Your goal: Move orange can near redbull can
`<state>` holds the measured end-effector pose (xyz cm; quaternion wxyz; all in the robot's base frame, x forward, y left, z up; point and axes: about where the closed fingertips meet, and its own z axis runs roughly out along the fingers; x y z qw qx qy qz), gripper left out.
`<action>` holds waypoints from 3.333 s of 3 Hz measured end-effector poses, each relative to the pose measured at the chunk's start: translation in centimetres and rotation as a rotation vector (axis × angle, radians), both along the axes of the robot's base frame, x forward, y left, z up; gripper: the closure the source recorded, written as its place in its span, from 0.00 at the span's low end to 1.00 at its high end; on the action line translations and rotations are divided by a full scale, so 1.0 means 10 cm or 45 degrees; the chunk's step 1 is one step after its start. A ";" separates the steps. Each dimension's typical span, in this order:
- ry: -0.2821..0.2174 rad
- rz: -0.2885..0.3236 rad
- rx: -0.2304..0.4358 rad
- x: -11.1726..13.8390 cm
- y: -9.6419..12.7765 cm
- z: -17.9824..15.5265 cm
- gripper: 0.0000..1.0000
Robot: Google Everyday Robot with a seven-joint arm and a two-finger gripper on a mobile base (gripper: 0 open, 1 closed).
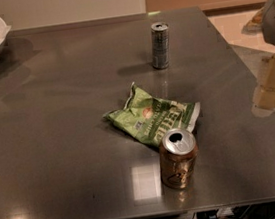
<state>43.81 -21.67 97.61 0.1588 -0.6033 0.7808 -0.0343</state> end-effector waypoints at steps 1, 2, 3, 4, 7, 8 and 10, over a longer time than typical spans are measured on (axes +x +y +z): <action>0.000 0.000 0.000 0.00 0.00 0.00 0.00; 0.001 0.021 0.025 -0.01 0.03 0.01 0.00; 0.016 0.107 0.107 -0.07 0.19 -0.03 0.00; 0.054 0.270 0.246 -0.25 0.50 -0.10 0.00; 0.212 0.599 0.507 -0.70 1.32 -0.59 0.00; 0.240 0.651 0.536 -0.78 1.43 -0.72 0.00; 0.255 0.750 0.570 -0.96 1.56 -0.82 0.17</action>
Offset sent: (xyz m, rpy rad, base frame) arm -0.0026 0.0056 -0.0042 0.0434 0.0267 0.0383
